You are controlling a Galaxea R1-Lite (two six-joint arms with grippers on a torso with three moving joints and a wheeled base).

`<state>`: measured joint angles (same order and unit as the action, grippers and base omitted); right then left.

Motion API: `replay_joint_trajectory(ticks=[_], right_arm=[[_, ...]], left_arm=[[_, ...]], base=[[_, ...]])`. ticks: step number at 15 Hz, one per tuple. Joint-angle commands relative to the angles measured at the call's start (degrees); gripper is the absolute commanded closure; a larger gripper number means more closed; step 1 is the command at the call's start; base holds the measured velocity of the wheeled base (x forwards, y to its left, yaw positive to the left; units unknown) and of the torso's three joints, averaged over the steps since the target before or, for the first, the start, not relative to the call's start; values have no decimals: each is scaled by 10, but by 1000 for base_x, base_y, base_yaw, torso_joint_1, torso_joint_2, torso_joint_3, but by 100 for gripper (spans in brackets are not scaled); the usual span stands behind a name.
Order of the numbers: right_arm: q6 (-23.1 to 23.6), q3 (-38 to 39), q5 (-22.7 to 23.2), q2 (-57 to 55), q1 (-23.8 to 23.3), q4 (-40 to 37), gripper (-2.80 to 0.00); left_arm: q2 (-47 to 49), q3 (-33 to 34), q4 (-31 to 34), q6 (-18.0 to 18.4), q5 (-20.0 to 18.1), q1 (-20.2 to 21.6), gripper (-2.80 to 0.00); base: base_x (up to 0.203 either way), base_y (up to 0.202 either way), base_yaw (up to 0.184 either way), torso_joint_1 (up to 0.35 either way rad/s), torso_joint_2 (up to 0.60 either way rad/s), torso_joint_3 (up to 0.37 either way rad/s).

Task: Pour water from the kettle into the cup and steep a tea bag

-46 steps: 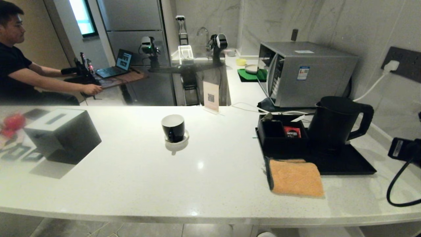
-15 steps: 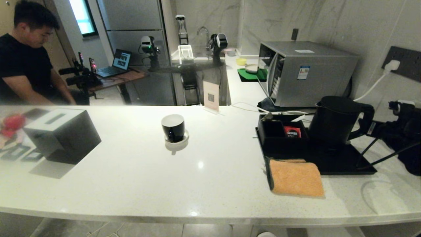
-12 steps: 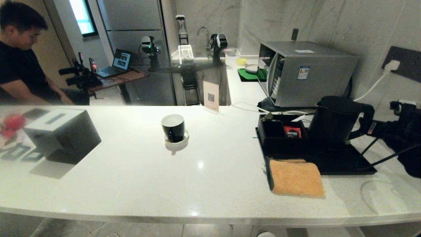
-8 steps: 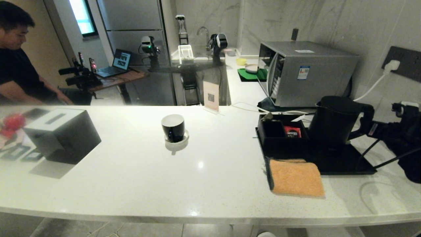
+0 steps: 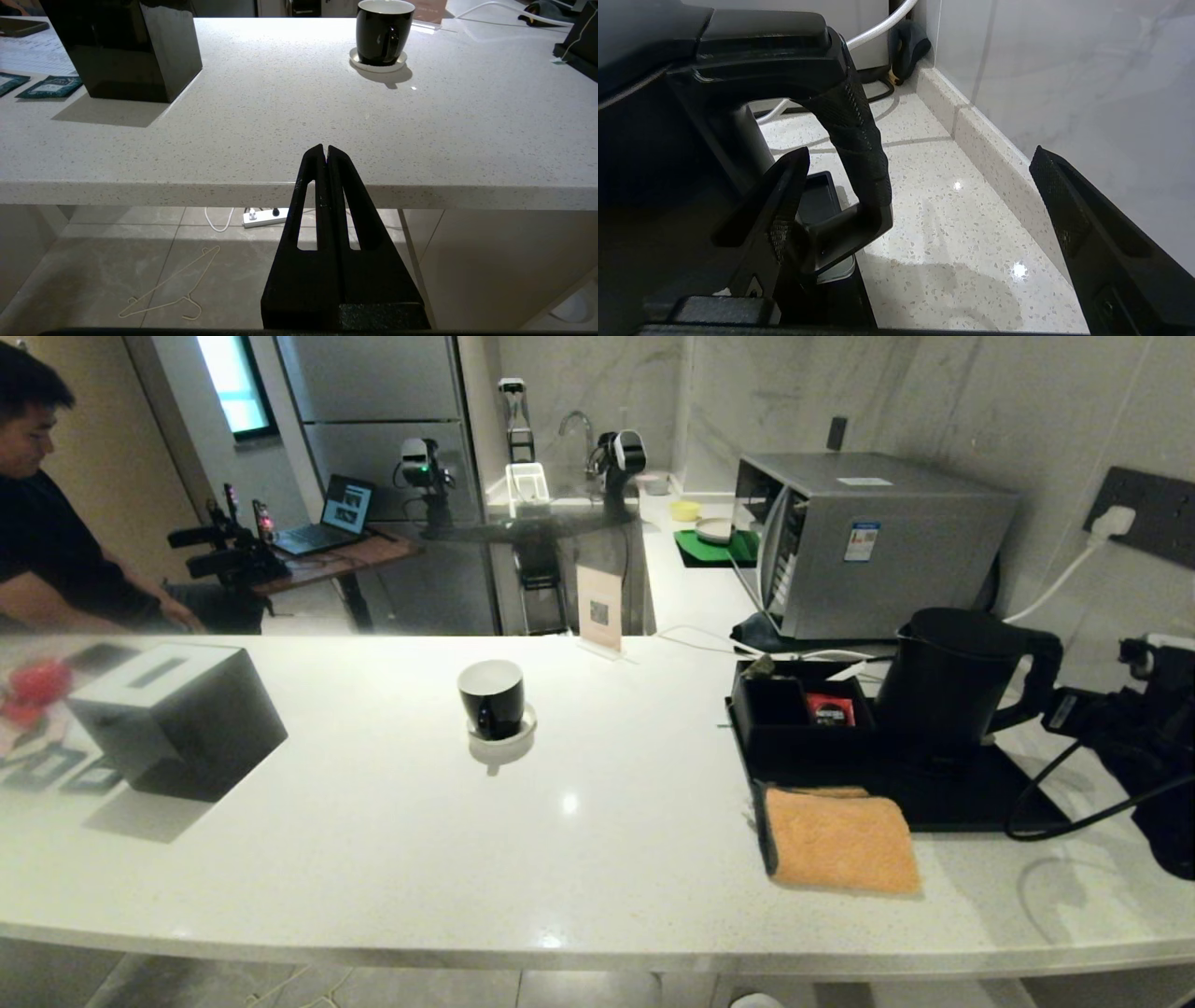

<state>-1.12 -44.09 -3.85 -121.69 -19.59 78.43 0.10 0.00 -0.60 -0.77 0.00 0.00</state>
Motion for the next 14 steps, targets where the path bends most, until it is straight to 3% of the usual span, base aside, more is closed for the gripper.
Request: replay_joint_trajectory(ticks=[1, 14], right_arm=[[-1, 3, 0, -7, 1, 19, -280], [-5, -93, 0, -74, 3, 16, -280]], left_arm=[[0, 0, 0, 0, 0, 0, 0], [0, 0, 0, 0, 0, 0, 0]], base=[[0, 0, 0, 0, 0, 0], [0, 0, 0, 0, 0, 0]])
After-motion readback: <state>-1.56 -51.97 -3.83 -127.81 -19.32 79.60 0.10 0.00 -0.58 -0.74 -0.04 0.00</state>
